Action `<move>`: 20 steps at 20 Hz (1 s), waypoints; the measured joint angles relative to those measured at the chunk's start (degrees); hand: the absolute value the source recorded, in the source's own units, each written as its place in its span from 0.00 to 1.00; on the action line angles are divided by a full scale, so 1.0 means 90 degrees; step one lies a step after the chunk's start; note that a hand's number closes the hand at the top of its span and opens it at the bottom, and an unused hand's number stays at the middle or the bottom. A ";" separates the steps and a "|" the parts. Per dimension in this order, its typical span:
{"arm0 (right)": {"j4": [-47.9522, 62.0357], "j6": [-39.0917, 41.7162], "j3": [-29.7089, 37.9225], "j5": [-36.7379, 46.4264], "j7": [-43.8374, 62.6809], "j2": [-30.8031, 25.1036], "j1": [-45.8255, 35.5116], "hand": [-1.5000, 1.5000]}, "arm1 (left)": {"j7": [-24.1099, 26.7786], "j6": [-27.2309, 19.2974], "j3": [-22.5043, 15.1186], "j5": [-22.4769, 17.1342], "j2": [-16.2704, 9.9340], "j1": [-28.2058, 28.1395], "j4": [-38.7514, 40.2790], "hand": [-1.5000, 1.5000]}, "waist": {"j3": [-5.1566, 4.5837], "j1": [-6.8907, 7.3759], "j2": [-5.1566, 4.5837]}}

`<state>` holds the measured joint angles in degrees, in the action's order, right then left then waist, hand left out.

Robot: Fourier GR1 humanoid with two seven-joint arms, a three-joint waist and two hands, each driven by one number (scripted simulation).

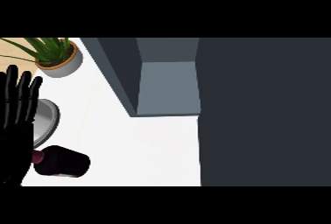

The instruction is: Pick up the wine, place it into the cabinet and close the cabinet

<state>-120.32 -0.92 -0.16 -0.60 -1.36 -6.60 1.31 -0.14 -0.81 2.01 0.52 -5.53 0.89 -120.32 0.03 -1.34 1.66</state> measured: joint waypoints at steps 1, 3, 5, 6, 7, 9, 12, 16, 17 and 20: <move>-0.0141 -0.0005 -0.0037 0.0021 -0.0005 0.0030 0.0129 0.00 | -0.0083 -0.0110 -0.0100 0.0145 0.0077 -0.0061 -0.0144 0.00 | 0.0000 0.0027 -0.0036; -0.0278 0.0077 0.0026 -0.0110 -0.0004 -0.0003 0.0220 0.00 | -0.0055 -0.0432 -0.0145 0.0550 0.0231 -0.0135 -0.0095 0.00 | 0.0001 0.0063 -0.0090; -0.0370 0.0173 -0.0033 -0.0168 -0.0069 0.0007 0.0453 0.00 | -0.0060 -0.0941 -0.0294 0.1072 0.0375 -0.0400 -0.0167 0.00 | 0.0003 0.0086 -0.0114; -0.0433 0.0230 -0.0081 -0.0194 -0.0083 0.0005 0.0570 0.00 | -0.0111 -0.1236 -0.0351 0.1336 0.0426 -0.0523 -0.0219 0.00 | 0.0006 0.0097 -0.0119; -0.0446 0.0385 -0.0224 -0.0305 0.0000 -0.0021 0.0664 0.00 | -0.0182 -0.1533 -0.0400 0.1133 0.0466 -0.0600 -0.0189 0.00 | -0.0001 0.0112 -0.0127; -0.0551 0.0680 -0.0466 -0.0519 0.0170 -0.0102 0.0884 0.00 | -0.0365 -0.2142 -0.0613 0.0872 0.0522 -0.0664 -0.0187 0.00 | -0.0004 0.0102 -0.0139; -0.0872 0.0991 -0.0553 -0.0879 0.0503 -0.0286 0.1089 0.00 | -0.0402 -0.3129 -0.1306 0.0886 0.0568 -0.0772 -0.0099 0.00 | -0.0005 0.0088 -0.0153; -0.1455 0.1105 -0.0593 -0.1184 0.1088 -0.0418 0.1241 0.00 | -0.0916 -0.4189 -0.2232 0.1411 0.0596 -0.0571 -0.0200 0.00 | -0.0001 0.0094 -0.0163; -0.1498 0.1105 -0.0521 -0.1279 0.1190 -0.0435 0.1172 0.00 | -0.1108 -0.4404 -0.2460 0.1614 0.0599 -0.0530 -0.0279 0.00 | -0.0001 0.0104 -0.0165; -0.1869 0.1024 -0.0604 -0.1319 0.1656 -0.0427 0.1133 0.00 | -0.1631 -0.4878 -0.2944 0.2155 0.0606 -0.0348 -0.0380 0.00 | 0.0000 0.0118 -0.0168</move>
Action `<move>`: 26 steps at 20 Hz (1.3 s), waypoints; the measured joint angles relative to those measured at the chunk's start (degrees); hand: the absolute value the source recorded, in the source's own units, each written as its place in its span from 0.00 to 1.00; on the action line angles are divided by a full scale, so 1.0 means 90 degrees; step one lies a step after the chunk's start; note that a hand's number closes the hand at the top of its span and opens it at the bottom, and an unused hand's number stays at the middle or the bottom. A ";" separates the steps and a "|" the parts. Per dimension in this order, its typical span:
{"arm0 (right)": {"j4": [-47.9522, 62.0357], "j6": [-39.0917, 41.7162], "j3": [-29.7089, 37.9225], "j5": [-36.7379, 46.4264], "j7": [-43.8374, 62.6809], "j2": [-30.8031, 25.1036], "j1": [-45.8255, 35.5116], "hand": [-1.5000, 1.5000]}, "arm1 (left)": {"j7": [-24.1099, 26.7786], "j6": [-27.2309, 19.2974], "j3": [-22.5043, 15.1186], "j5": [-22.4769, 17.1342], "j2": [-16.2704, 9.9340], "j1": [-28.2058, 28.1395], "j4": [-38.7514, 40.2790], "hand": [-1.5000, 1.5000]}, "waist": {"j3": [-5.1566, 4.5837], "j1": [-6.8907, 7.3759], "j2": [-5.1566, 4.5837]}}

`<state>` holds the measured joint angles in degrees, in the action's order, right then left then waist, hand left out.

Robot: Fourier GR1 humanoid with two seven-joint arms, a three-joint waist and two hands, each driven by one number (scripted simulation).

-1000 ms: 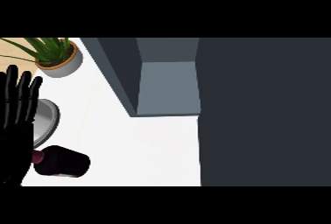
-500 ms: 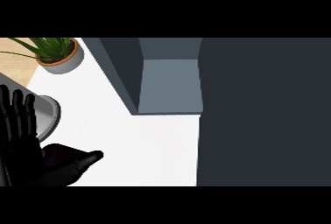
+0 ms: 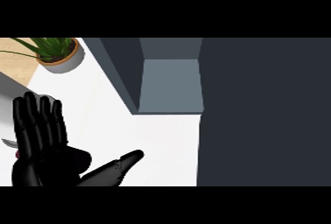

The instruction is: Pick up the wine, place it into the cabinet and close the cabinet

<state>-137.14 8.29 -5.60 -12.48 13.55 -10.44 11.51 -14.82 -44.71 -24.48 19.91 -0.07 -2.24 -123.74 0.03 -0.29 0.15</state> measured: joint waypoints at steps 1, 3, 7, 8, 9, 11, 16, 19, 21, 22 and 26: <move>-0.0002 -0.0048 -0.0039 0.0015 0.0085 0.0046 -0.0079 0.00 | -0.0116 -0.0144 -0.0169 0.0177 0.0001 0.0030 -0.0016 0.00 | 0.0000 0.0007 -0.0001; -0.0039 -0.0108 -0.0041 0.0007 0.0314 0.0048 -0.0203 0.00 | -0.0587 -0.0431 -0.0386 0.0661 0.0003 0.0328 0.0021 0.00 | 0.0001 0.0007 -0.0003; -0.0099 -0.0187 -0.0075 0.0030 0.0640 0.0058 -0.0350 0.00 | -0.1331 -0.0620 -0.0543 0.1315 0.0005 0.0694 -0.0077 0.00 | 0.0001 0.0011 -0.0003; -0.0106 -0.0258 -0.0055 0.0037 0.0814 0.0045 -0.0510 0.00 | -0.1412 -0.0611 -0.0485 0.1352 0.0005 0.0749 -0.0104 0.00 | 0.0001 0.0015 -0.0004; -0.0116 -0.0340 -0.0094 0.0049 0.0911 0.0077 -0.0630 0.00 | -0.1627 -0.0628 -0.0529 0.1527 0.0005 0.0838 -0.0132 0.00 | 0.0001 0.0018 -0.0003; -0.0120 -0.0348 -0.0128 0.0088 0.0937 0.0103 -0.0640 0.00 | -0.1815 -0.0687 -0.0635 0.1773 0.0005 0.0775 -0.0287 0.00 | -0.0001 0.0022 -0.0001; -0.0135 -0.0493 -0.0061 0.0125 0.1235 0.0125 -0.0950 0.00 | -0.2603 -0.0704 -0.0686 0.2565 0.0005 0.0895 -0.0531 0.00 | 0.0001 0.0027 0.0000; -0.0188 -0.0463 -0.0008 0.0141 0.1272 0.0096 -0.0877 0.00 | -0.2926 -0.0608 -0.0679 0.2927 0.0006 0.0785 -0.0801 0.00 | 0.0001 0.0019 0.0006; -0.0210 -0.0548 -0.0079 0.0172 0.1387 0.0129 -0.0954 0.00 | -0.3025 -0.0568 -0.0667 0.3039 0.0006 0.0653 -0.0889 0.00 | 0.0000 0.0022 0.0005; -0.0216 -0.0595 -0.0135 0.0192 0.1432 0.0149 -0.1016 0.00 | -0.3014 -0.0556 -0.0701 0.3084 0.0004 0.0503 -0.0931 0.00 | -0.0001 0.0030 0.0006; -0.0197 -0.0631 -0.0041 0.0236 0.1502 0.0145 -0.1221 0.00 | -0.3141 -0.0442 -0.0594 0.3158 0.0002 0.0340 -0.0965 0.00 | -0.0001 0.0037 0.0003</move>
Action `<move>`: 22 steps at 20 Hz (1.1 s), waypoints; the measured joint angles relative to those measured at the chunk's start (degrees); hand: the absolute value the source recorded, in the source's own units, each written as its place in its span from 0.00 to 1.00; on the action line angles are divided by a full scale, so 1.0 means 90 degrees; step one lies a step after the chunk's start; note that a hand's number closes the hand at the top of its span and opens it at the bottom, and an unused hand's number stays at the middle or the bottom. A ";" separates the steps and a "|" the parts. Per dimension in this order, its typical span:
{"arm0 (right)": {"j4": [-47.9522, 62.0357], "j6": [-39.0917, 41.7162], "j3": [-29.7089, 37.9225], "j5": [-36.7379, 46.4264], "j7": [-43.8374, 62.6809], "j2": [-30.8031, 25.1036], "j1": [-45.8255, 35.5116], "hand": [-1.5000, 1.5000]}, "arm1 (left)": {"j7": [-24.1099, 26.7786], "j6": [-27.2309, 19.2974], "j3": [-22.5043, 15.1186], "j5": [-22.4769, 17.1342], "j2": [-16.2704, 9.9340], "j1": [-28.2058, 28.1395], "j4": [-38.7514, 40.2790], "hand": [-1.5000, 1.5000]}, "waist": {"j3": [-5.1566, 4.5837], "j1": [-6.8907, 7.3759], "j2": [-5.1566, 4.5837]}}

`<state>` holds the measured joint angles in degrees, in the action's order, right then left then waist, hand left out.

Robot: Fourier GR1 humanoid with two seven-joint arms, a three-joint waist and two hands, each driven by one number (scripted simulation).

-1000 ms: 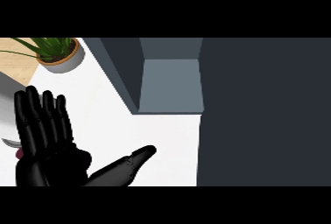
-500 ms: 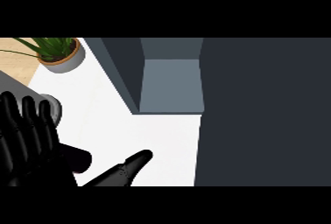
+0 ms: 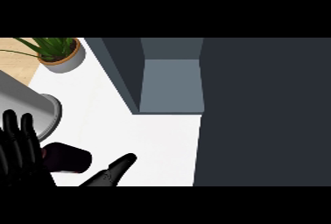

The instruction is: Pick up the wine, place it into the cabinet and close the cabinet

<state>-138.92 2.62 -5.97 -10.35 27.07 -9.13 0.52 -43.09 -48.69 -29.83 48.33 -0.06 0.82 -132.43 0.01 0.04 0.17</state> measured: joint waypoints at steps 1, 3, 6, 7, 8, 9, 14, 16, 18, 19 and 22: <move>-0.0031 -0.0019 -0.0030 0.0016 0.0015 0.0013 0.0055 0.00 | 0.0005 0.0006 0.0060 0.0007 0.0000 -0.0020 0.0003 0.00 | -0.0001 -0.0009 0.0001; -0.0032 -0.0052 0.0027 0.0034 0.0110 -0.0007 -0.0037 0.00 | 0.0091 -0.0010 0.0096 0.0010 -0.0080 -0.0248 -0.0022 0.00 | -0.0002 0.0000 0.0002; -0.0030 -0.0018 0.0092 0.0051 0.0118 -0.0025 -0.0056 0.00 | 0.0121 0.0029 0.0234 0.0009 -0.0203 -0.0510 -0.0061 0.00 | -0.0003 0.0007 0.0004; -0.0042 -0.0029 0.0110 0.0058 0.0141 -0.0029 -0.0063 0.00 | 0.0186 -0.0004 0.0227 0.0011 -0.0226 -0.0621 -0.0065 0.00 | -0.0004 0.0006 0.0006; -0.0063 -0.0031 0.0131 0.0063 0.0182 -0.0048 -0.0068 0.00 | 0.0218 -0.0017 0.0329 0.0001 -0.0289 -0.0664 -0.0066 0.00 | -0.0005 -0.0002 0.0006; -0.0070 -0.0011 0.0126 0.0069 0.0158 -0.0045 -0.0023 0.00 | 0.0252 -0.0043 0.0427 -0.0014 -0.0351 -0.0726 -0.0070 0.00 | -0.0006 -0.0006 0.0008; -0.0053 -0.0004 0.0153 0.0097 0.0170 -0.0021 -0.0061 0.00 | 0.0390 -0.0175 0.0549 -0.0088 -0.0520 -0.1086 -0.0085 0.00 | -0.0009 0.0008 0.0013; -0.0057 -0.0034 0.0054 0.0119 0.0210 0.0013 -0.0069 0.00 | 0.0453 -0.0261 0.0661 -0.0241 -0.0623 -0.1178 -0.0059 0.00 | -0.0015 0.0002 0.0016; -0.0102 -0.0005 0.0051 0.0119 0.0220 -0.0015 -0.0038 0.00 | 0.0512 -0.0347 0.0725 -0.0439 -0.0688 -0.1225 -0.0024 0.00 | -0.0018 -0.0020 0.0020; -0.0131 -0.0013 0.0058 0.0115 0.0227 -0.0016 -0.0043 0.00 | 0.0543 -0.0387 0.0735 -0.0539 -0.0726 -0.1294 -0.0025 0.00 | -0.0020 -0.0020 0.0025; -0.0160 -0.0036 0.0060 0.0128 0.0287 -0.0027 -0.0121 0.00 | 0.0702 -0.0523 0.0738 -0.0946 -0.0885 -0.1521 -0.0013 0.00 | -0.0026 -0.0001 0.0030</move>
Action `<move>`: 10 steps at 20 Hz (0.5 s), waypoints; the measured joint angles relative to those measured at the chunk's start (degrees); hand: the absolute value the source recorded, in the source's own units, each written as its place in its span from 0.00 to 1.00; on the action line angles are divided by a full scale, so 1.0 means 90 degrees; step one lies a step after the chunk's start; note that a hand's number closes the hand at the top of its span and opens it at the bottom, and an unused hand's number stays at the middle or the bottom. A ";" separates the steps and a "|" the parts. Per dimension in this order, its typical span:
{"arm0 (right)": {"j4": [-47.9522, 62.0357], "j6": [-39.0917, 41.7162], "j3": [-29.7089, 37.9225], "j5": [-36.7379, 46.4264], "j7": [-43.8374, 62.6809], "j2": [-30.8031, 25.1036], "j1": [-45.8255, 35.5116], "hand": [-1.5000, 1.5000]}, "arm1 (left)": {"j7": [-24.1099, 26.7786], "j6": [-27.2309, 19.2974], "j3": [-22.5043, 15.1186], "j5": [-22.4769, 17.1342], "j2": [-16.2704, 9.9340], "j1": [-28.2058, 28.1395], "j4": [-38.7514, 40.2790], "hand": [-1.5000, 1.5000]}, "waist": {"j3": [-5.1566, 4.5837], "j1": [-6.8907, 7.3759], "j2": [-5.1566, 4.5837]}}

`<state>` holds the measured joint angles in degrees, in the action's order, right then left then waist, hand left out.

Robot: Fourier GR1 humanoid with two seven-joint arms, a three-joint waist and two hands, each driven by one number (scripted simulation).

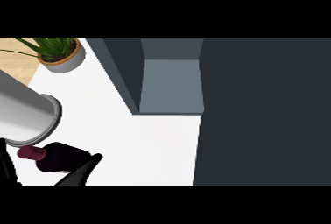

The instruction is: Pick up the wine, place it into the cabinet and close the cabinet

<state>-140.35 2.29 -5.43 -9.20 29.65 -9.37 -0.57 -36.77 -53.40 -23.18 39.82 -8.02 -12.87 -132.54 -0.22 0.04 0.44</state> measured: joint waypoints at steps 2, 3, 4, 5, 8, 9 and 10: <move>-0.0018 -0.0059 -0.0041 0.0014 0.0119 0.0009 -0.0094 0.00 | 0.0179 -0.0126 0.0016 -0.0419 -0.0057 -0.0033 0.0048 0.00 | -0.0002 -0.0005 -0.0005; -0.0030 -0.0077 -0.0055 0.0021 0.0144 0.0015 -0.0107 0.00 | 0.0256 -0.0165 0.0068 -0.0695 -0.0132 -0.0087 0.0025 0.00 | -0.0004 -0.0005 -0.0004; -0.0040 -0.0066 -0.0056 0.0023 0.0167 0.0004 -0.0113 0.00 | 0.0384 -0.0226 0.0086 -0.0964 -0.0181 -0.0157 0.0011 0.00 | -0.0004 -0.0004 -0.0005; -0.0058 -0.0020 -0.0014 0.0012 0.0150 -0.0019 -0.0050 0.00 | 0.0462 -0.0247 0.0152 -0.1236 -0.0256 -0.0220 -0.0042 0.00 | -0.0003 -0.0010 -0.0003; -0.0071 -0.0041 -0.0037 0.0036 0.0197 0.0007 -0.0058 0.00 | 0.1010 -0.0355 0.0308 -0.2203 -0.0328 -0.0344 -0.0045 0.00 | -0.0003 -0.0001 -0.0007; -0.0090 -0.0045 0.0012 0.0031 0.0213 0.0000 -0.0071 0.00 | 0.1203 -0.0366 0.0398 -0.2484 -0.0323 -0.0349 0.0017 0.00 | -0.0003 -0.0007 -0.0009; -0.0110 -0.0046 0.0018 0.0030 0.0225 -0.0003 -0.0061 0.00 | 0.1429 -0.0363 0.0507 -0.2778 -0.0319 -0.0357 0.0115 0.00 | -0.0005 -0.0014 -0.0007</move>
<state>-141.34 1.88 -5.27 -8.93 31.68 -9.40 -1.12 -23.91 -56.67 -18.62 14.82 -10.89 -16.08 -131.51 -0.26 -0.09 0.38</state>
